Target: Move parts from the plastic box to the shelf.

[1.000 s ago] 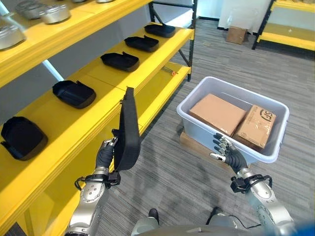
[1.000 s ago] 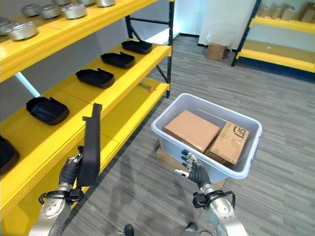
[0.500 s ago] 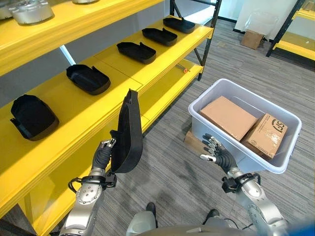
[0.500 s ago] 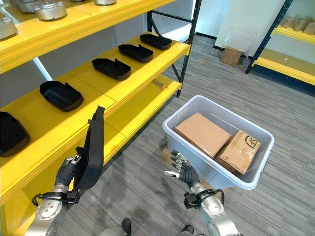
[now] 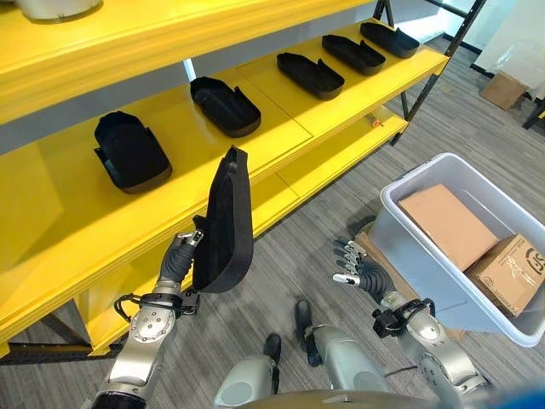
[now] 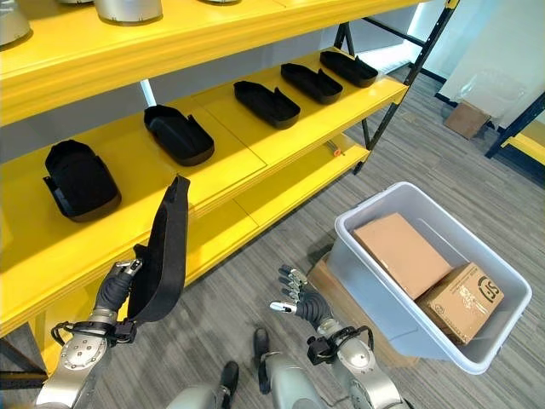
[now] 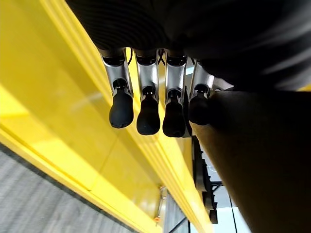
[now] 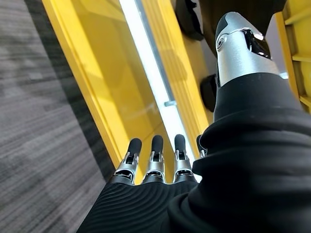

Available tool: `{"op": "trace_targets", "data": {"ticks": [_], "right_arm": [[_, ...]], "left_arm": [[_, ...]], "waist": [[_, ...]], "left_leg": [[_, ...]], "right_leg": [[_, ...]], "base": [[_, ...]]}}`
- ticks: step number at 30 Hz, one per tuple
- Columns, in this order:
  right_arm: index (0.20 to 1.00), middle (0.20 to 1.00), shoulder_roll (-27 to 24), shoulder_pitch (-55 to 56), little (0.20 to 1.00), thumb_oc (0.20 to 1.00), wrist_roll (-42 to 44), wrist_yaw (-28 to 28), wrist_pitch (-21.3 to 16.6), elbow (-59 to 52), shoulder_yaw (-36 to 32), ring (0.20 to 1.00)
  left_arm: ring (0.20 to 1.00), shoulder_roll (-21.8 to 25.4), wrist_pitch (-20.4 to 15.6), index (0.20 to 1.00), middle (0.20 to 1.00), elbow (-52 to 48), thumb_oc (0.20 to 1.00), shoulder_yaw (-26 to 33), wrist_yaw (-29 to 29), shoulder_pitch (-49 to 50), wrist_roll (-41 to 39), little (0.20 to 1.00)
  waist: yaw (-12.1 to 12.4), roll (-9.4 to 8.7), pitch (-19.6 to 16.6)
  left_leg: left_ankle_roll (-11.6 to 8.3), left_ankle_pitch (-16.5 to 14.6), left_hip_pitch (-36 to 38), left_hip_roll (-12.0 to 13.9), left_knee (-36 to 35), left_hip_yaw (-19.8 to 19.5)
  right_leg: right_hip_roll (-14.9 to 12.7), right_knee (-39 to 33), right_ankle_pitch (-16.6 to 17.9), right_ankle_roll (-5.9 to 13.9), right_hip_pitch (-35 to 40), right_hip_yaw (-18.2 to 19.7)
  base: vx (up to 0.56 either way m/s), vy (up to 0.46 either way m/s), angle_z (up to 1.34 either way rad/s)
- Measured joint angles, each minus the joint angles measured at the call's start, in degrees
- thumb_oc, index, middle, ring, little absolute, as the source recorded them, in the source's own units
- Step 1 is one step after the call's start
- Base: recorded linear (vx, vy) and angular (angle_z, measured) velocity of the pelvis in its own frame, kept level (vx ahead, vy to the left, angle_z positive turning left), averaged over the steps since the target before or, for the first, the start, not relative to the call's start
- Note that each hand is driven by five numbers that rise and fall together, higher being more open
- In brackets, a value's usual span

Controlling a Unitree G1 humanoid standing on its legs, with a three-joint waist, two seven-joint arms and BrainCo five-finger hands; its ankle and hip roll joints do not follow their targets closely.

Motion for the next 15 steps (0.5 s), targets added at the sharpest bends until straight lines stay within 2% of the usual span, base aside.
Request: {"op": "trace_targets", "data": {"ticks": [1,2,4,8,13,15], "right_arm": [[1.0,1.0,0.0,0.0,1.0,1.0,0.4,0.0,-0.1,0.0,-0.1,1.0],[1.0,1.0,0.0,-0.4,1.0,1.0,0.4,0.0,-0.2,0.1,-0.1,1.0],[1.0,1.0,0.0,-1.3,1.0,1.0,0.4,-0.1,-0.1,0.9,0.1,1.0],[1.0,1.0,-0.5,-2.8,1.0,1.0,0.4,-0.3,-0.1,0.7,-0.1,1.0],[1.0,1.0,-0.7,-2.5,1.0,1.0,0.4,-0.3,-0.1,0.7,-0.1,1.0],[1.0,1.0,-0.8,-2.1,1.0,1.0,0.4,-0.3,-0.1,0.7,-0.3,1.0]], "left_arm": [[0.2,-0.2,0.0,0.2,0.2,-0.1,0.2,-0.1,0.0,-0.3,0.0,0.2],[0.2,-0.3,-0.1,0.2,0.2,-0.1,0.2,0.0,0.0,-0.6,0.0,0.2],[0.2,-1.4,-0.1,0.2,0.2,-0.3,0.2,0.0,0.1,-0.6,-0.1,0.2],[0.2,-1.8,-0.1,0.2,0.2,-0.5,0.2,-0.2,0.0,-1.3,-0.2,0.2],[0.2,-2.0,-0.1,0.2,0.2,-0.6,0.2,-0.2,0.0,-1.7,-0.6,0.2],[0.2,-2.0,-0.1,0.2,0.2,-0.6,0.2,-0.3,-0.1,-1.6,-0.6,0.2]], "waist": [[0.0,-0.03,-0.2],[0.2,0.1,-0.3],[0.6,1.25,-1.0],[0.3,2.72,-2.8],[0.3,3.1,-4.4],[0.3,2.89,-4.7]], "left_leg": [[-0.54,-0.4,0.3,0.0,0.1,-0.4],[-1.15,-0.9,0.3,0.2,0.1,-0.4],[-1.94,-1.4,1.1,1.4,-1.0,-0.2],[-2.98,-2.5,2.1,2.8,-2.3,-1.0],[-3.32,-2.6,3.1,3.2,-3.2,-2.3],[-3.95,-2.9,2.8,3.0,-2.7,-4.4]], "right_leg": [[-0.3,-2.0,3.0,-0.16,1.1,-0.7],[-0.1,-3.4,4.5,-1.84,1.6,-1.0],[0.6,-7.0,5.9,-2.69,3.6,-1.6],[1.8,-8.3,5.5,-4.23,5.2,-2.0],[1.9,-8.9,5.1,-5.27,6.3,-3.5],[1.8,-7.9,4.2,-6.25,6.3,-5.1]], "base": [[0.08,-0.054,0.11],[0.13,-0.09,0.05],[0.1,-0.077,-0.07],[0.09,-0.07,0.01],[0.05,-0.075,0.15],[0.01,-0.165,0.57]]}}
